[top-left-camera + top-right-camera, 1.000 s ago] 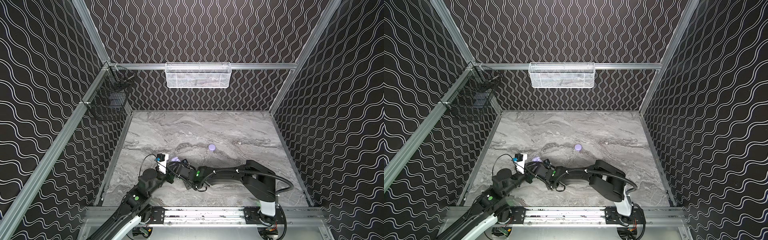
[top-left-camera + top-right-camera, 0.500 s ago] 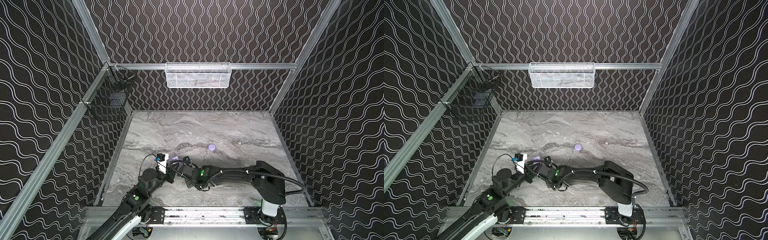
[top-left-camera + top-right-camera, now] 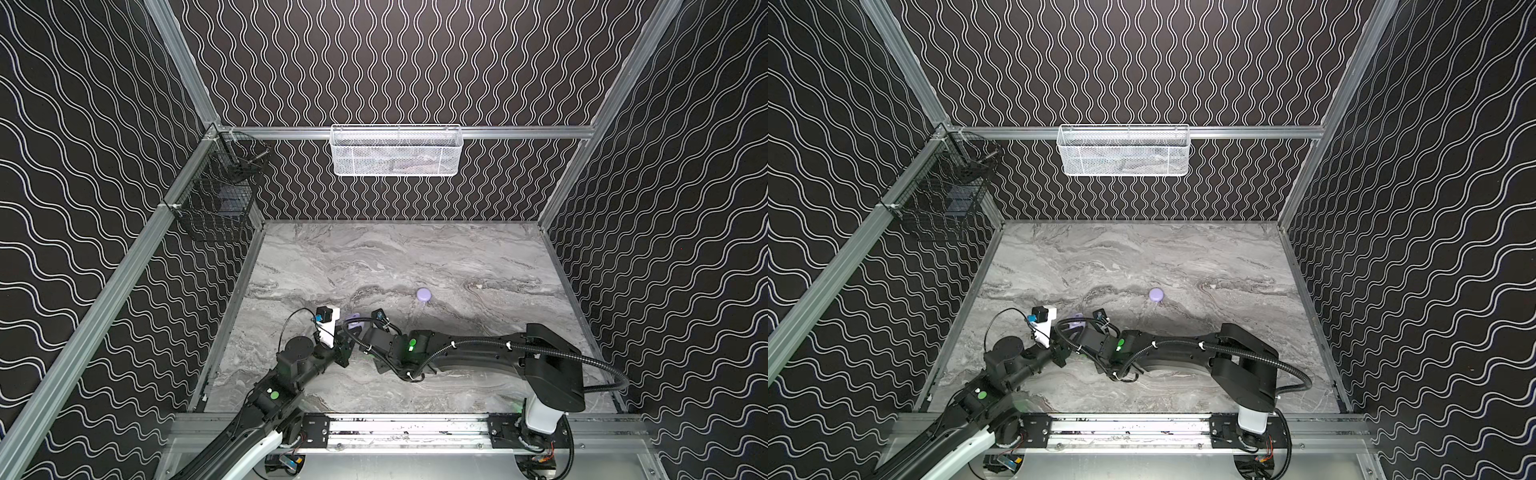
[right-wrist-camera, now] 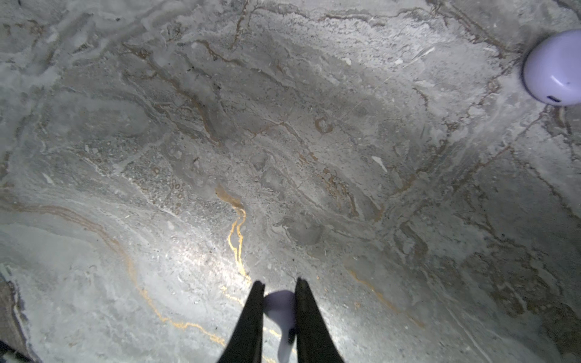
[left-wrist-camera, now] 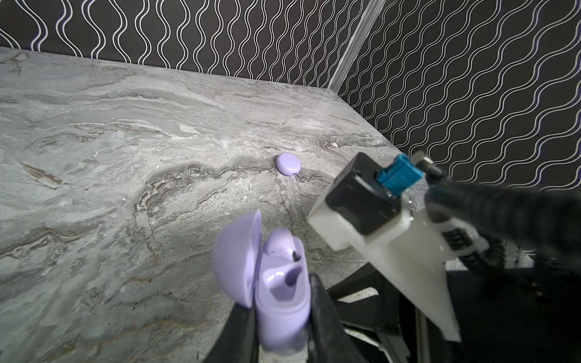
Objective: Insert the wireless bluetooth earbuds into the charging case
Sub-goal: 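Close the right gripper on the earbud and lift it, then carry the earbud with the right gripper over the case in the left gripper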
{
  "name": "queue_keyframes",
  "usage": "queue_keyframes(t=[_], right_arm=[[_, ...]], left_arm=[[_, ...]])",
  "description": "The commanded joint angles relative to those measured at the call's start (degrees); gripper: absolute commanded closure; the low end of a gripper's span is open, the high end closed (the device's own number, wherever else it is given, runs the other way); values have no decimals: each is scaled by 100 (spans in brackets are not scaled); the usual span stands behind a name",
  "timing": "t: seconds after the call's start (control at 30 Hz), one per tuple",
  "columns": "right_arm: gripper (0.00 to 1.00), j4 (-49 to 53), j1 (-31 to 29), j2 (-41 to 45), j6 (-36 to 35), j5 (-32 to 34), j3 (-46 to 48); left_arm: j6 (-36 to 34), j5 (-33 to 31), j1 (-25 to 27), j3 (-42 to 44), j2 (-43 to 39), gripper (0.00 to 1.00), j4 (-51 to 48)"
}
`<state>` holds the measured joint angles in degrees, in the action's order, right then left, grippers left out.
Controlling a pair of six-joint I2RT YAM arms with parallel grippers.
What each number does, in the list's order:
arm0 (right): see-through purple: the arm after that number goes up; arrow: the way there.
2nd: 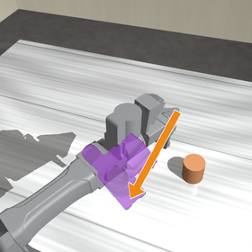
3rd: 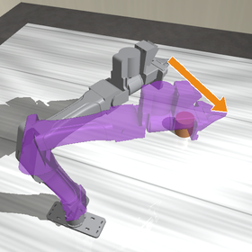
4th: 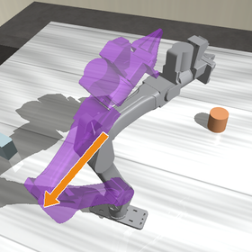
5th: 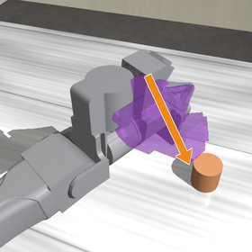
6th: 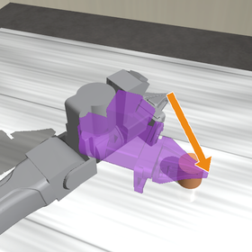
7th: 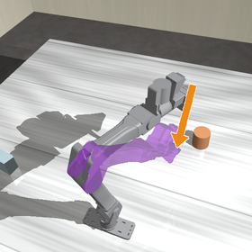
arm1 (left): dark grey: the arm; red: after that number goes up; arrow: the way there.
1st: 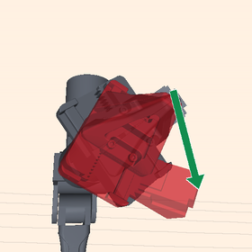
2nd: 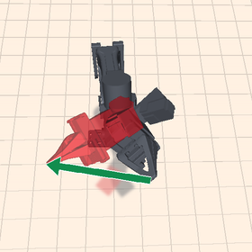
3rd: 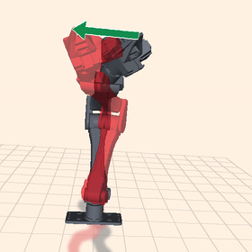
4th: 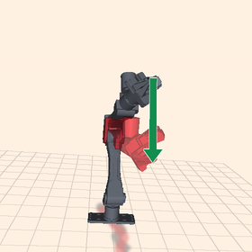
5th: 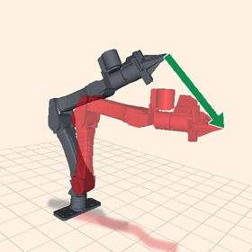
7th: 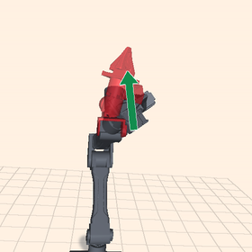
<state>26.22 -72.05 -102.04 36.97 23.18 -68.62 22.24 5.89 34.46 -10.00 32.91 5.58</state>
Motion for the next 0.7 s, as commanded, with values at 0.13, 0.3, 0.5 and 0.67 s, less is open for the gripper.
queue_keyframes(t=[0.13,0.3,0.5,0.67], right_arm=[[82,185,11,274,179,307,59],[82,313,31,531,183,491,41],[82,316,104,952,132,726,138],[82,222,206,1234,82,846,200]], left_arm=[[-69,313,-17,24,130,86,489],[-49,680,-14,102,315,85,925],[-2,1046,-11,95,763,85,1361],[18,1246,-15,125,827,85,1521]])
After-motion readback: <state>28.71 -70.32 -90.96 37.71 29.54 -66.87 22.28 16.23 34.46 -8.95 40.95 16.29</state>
